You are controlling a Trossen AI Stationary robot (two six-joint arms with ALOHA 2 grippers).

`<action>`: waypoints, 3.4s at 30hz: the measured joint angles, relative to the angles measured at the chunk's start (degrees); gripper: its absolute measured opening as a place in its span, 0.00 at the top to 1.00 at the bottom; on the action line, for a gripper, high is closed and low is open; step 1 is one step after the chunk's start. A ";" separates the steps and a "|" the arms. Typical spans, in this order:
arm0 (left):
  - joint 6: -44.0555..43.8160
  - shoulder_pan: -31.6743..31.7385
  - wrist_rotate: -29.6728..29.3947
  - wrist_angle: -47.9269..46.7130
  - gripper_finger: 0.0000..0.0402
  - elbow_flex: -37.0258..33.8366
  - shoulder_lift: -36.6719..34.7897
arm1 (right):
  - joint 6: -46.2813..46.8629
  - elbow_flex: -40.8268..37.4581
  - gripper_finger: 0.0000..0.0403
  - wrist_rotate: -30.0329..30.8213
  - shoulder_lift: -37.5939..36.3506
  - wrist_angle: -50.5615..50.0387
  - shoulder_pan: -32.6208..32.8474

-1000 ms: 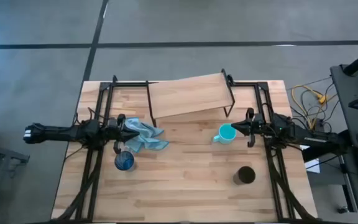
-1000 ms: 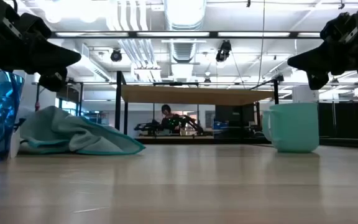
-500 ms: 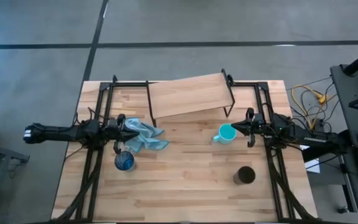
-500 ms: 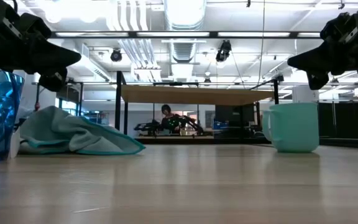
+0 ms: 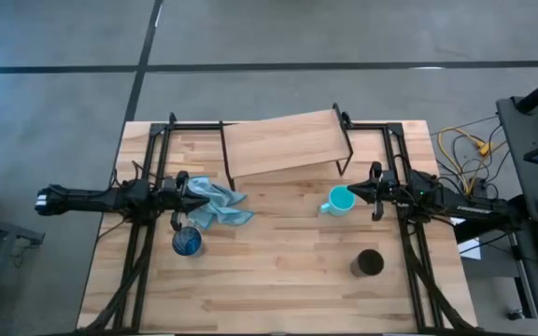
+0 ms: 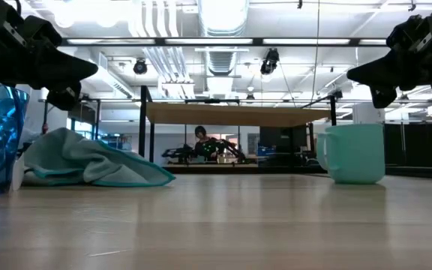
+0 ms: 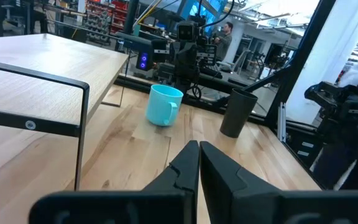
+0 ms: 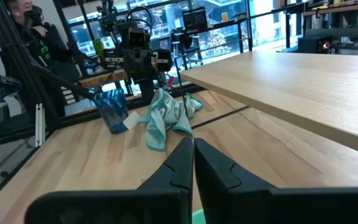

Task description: Stack small to large cups/mugs on shelf

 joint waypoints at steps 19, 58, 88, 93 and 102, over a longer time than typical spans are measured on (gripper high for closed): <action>0.00 0.01 -0.01 -0.02 1.00 -0.01 -0.01 | -6.83 0.00 0.98 0.45 0.00 0.11 0.00; 15.20 0.04 2.90 -27.47 1.00 49.76 21.68 | 19.26 66.56 0.98 -6.04 64.03 -64.96 0.02; 16.69 0.04 2.79 -32.93 1.00 49.03 13.94 | 7.14 84.13 0.97 -10.60 102.50 -88.92 0.00; 16.60 0.04 2.77 -32.81 1.00 49.00 11.43 | 5.92 83.48 0.93 -10.56 104.39 -89.44 0.00; 16.56 0.04 2.70 -32.81 1.00 48.98 8.28 | 6.23 83.15 0.84 -10.49 103.69 -89.51 0.00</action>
